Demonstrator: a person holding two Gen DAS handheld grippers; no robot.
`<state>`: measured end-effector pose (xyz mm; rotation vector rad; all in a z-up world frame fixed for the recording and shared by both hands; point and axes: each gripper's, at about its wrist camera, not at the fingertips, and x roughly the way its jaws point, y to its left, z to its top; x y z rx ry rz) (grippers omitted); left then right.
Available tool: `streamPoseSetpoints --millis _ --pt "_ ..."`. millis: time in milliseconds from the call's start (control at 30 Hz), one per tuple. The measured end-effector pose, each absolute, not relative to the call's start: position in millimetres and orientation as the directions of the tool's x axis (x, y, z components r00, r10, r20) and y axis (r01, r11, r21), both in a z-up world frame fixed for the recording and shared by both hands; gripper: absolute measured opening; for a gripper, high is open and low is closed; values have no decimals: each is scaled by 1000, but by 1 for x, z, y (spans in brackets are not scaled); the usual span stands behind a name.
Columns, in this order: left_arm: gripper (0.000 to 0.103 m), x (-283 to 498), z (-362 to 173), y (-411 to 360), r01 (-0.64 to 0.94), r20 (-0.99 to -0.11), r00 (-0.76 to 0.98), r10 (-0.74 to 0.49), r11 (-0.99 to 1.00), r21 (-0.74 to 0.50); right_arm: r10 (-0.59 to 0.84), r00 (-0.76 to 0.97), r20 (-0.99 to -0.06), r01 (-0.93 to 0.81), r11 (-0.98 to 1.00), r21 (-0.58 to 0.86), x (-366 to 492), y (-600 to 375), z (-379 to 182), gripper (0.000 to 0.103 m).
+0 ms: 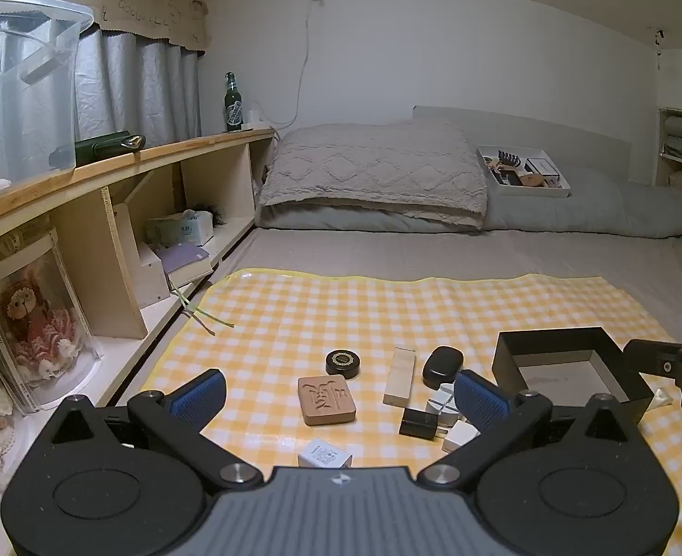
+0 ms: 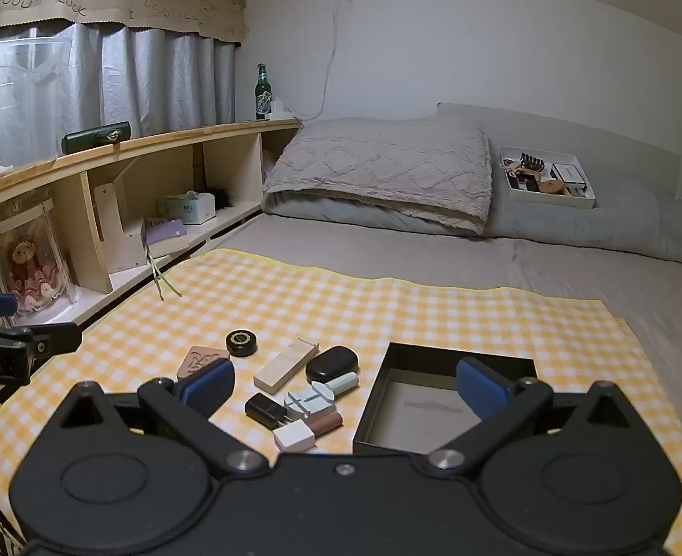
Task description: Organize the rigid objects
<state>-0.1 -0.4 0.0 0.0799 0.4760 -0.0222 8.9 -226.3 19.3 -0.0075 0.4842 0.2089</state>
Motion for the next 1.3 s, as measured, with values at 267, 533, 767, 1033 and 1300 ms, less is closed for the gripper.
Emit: streamPoseSetpoints --millis 267,533,767,1033,1300 --pt "103 0 0 0 40 -459 888 -3 997 71 197 864 -463 -201 979 42 9 -226 19 103" --pt "103 0 0 0 41 -459 888 -2 996 73 196 864 -464 -200 979 41 9 -227 20 103" --pt "103 0 0 -1 42 -459 889 -3 996 74 202 864 -461 -206 978 42 10 -229 19 103" --pt "103 -1 1 -5 41 -458 889 -2 996 75 201 864 -462 -206 978 41 9 -227 20 103" --pt "103 -1 1 -4 42 -459 889 -2 996 77 201 864 -463 -206 978 41 9 -227 21 103"
